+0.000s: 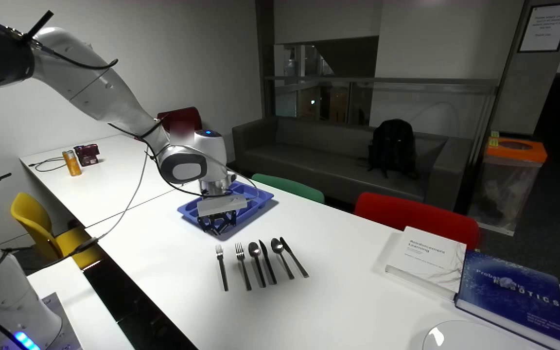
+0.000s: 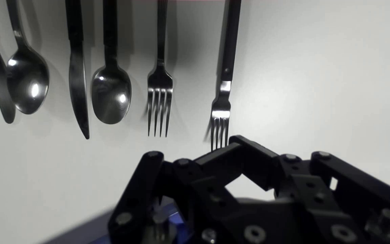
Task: Pick up the silver cutlery from the counter and place it on the blue tray
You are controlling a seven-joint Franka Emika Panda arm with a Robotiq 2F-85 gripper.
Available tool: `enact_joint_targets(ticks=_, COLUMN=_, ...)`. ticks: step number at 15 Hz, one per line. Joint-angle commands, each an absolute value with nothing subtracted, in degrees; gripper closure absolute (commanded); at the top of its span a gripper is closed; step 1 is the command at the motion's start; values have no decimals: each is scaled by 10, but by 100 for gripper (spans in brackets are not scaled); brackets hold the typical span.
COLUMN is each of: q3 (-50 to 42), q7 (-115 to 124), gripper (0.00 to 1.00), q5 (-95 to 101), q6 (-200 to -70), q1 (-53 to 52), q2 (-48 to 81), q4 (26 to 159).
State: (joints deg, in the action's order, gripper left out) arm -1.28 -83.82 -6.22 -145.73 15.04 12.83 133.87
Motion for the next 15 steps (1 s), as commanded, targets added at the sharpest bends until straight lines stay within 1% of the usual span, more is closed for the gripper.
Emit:
enact_joint_targets(ticks=1, q3=-26, q7=-829, gripper=75, q5=-57, q6=-1438, q1=143, q2=97, q4=1352)
enact_joint_targets(ticks=2, q3=-28, q7=-831, gripper=74, q5=-55, q6=-1435, q1=144, q2=96, q4=1353)
enact_joint_targets(ticks=3, q3=-31, q7=-832, gripper=68, q5=-54, q6=-1430, q1=145, q2=97, q4=1353)
enact_joint_targets(ticks=4, q3=-34, q7=-835, gripper=59, q5=-55, q6=-1424, q1=147, q2=96, q4=1353)
enact_joint_targets(ticks=12, q3=-54, q7=-842, gripper=3, q5=-64, q6=-1408, q1=152, q2=87, q4=1372)
enact_joint_targets(ticks=13, q3=-55, q7=-844, gripper=0, q5=-66, q6=-1412, q1=153, q2=86, q4=1375)
enact_joint_targets(ticks=15, q3=-57, q7=-849, gripper=0, q5=-71, q6=-1420, q1=155, q2=89, q4=1380)
